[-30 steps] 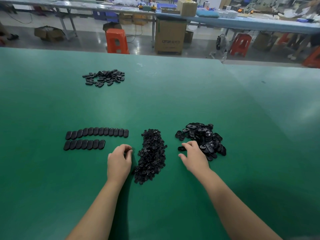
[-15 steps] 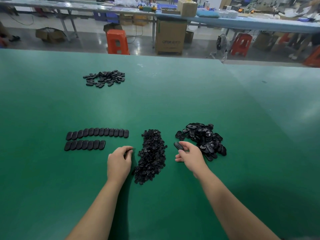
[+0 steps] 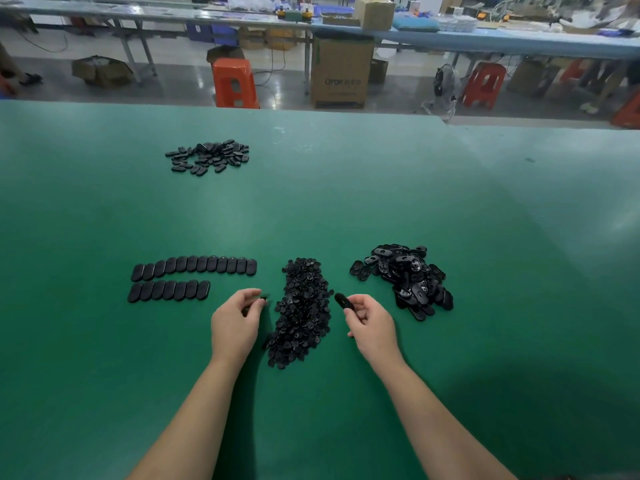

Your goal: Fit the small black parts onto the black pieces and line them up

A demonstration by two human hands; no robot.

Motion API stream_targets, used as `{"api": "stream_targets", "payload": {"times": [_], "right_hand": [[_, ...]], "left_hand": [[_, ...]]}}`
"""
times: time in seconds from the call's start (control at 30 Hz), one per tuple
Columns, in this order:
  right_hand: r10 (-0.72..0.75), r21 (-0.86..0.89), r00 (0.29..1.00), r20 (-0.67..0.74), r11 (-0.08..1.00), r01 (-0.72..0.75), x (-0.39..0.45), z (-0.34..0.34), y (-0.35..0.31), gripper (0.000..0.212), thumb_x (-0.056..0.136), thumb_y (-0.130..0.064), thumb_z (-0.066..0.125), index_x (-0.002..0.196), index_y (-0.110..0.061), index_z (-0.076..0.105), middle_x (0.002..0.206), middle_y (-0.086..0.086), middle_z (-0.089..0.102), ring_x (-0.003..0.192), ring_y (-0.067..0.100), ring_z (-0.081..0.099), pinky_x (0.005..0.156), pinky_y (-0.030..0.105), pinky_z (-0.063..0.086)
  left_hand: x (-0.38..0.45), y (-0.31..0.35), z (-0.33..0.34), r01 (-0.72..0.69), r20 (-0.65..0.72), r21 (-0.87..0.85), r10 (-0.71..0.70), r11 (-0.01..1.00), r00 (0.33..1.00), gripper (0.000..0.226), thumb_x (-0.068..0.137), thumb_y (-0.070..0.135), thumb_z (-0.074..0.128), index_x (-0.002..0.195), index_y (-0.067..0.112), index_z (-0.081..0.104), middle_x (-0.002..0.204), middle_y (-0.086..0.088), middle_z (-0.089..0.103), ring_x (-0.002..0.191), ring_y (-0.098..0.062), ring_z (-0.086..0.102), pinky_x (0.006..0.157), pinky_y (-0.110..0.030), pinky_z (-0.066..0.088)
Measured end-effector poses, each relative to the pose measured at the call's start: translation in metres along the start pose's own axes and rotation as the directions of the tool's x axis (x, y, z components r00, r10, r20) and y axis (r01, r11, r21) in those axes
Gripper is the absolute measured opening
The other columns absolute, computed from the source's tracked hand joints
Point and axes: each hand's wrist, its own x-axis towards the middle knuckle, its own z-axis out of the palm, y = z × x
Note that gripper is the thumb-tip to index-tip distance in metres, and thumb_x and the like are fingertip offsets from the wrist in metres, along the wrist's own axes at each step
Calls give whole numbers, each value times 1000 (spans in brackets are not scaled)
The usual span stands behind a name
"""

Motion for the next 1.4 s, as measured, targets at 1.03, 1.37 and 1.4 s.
{"api": "stream_targets", "payload": {"times": [1.03,1.37,1.4], "right_hand": [[-61,112,998,-2,992,61,-2,3,7,17,97,-14,63,109,-25,68,90,-6,76,73,9,69,61,25,58],[-91,63,996,13,994,90,-3,1,5,29,96,-18,65,96,-46,63,86,-10,75,77,11,71,69,38,62],[-91,61,996,13,994,90,-3,1,5,26,96,-18,65,97,-44,64,86,-9,75,77,11,71,69,39,62]], "left_hand": [[-32,84,72,-191,235,94,165,977,958,9,90,16,69,96,20,73,85,12,72,80,-3,64,79,-23,52],[-30,84,78,-159,279,182,104,970,955,9,89,17,67,85,24,70,76,14,66,69,3,58,59,-11,38],[-29,84,79,-161,280,192,103,968,955,9,90,17,67,86,25,70,77,14,67,69,3,58,59,-14,40]]}}
